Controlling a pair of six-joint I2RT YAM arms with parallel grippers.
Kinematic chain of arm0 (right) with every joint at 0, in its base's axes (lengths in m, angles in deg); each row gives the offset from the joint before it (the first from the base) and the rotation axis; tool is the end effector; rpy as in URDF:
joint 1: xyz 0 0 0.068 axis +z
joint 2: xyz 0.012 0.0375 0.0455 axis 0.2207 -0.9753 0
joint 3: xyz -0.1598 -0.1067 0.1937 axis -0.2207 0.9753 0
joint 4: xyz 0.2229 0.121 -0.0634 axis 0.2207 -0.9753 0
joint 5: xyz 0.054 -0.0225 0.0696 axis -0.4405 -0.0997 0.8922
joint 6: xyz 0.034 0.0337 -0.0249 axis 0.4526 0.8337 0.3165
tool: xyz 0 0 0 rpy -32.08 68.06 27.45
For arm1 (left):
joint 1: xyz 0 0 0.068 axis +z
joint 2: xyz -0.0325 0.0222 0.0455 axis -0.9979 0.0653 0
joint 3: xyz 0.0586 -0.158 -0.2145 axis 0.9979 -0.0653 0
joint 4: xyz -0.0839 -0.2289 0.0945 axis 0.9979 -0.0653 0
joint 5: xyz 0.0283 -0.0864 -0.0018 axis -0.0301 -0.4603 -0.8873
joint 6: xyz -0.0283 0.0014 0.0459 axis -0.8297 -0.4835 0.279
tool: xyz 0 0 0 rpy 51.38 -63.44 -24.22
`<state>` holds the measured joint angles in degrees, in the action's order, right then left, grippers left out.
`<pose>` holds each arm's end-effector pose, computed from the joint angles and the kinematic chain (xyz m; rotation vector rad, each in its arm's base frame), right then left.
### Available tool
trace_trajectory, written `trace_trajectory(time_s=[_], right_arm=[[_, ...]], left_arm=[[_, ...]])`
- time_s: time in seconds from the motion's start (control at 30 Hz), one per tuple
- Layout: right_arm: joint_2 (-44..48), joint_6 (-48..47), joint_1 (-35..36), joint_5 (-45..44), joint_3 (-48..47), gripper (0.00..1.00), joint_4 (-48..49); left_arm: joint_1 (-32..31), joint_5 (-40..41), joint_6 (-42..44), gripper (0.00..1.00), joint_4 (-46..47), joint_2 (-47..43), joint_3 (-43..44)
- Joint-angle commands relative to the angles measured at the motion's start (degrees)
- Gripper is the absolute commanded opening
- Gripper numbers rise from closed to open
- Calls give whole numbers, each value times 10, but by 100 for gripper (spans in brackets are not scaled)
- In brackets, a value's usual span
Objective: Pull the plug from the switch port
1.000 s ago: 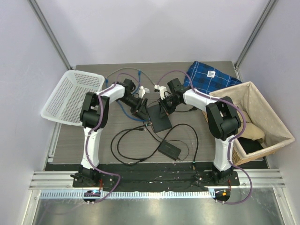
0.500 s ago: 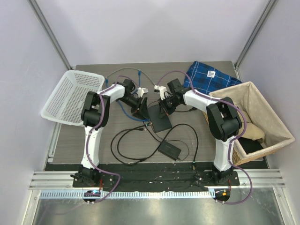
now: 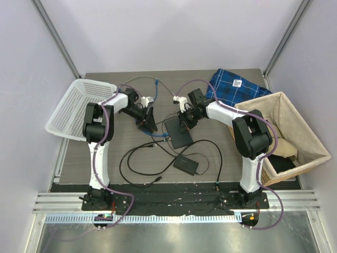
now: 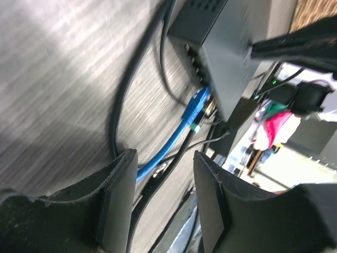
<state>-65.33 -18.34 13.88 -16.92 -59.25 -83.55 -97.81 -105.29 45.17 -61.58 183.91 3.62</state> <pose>0.3546 0.1969 0.1749 -0.9977 2.4538 0.7561 0.4084 -0.1124 0.1257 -0.3177 -2.7393 1.3561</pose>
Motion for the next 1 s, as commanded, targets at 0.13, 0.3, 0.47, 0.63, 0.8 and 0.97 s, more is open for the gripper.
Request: trace_trajectory(time_s=[0.13,0.3,0.47,0.63,0.8,0.97], right_arm=[[2,-20,1,-52,17,1,-17],[13,-27,0,-57,32,1,-16],[25,-30,1,-62,41,1,-13],[31,-31,1,-63,51,1,-13],[36,-32,1,-65,56,1,-12],[38,-35,1,-67,60,1,-12]], left_arm=[[-23,-70,-45,51,41,2,109],[-49,-77,-71,51,60,24,113],[-72,-22,-77,50,64,39,106],[-88,25,-77,48,62,49,101],[-95,40,-71,44,61,40,89],[-82,-51,-76,44,100,-11,55]])
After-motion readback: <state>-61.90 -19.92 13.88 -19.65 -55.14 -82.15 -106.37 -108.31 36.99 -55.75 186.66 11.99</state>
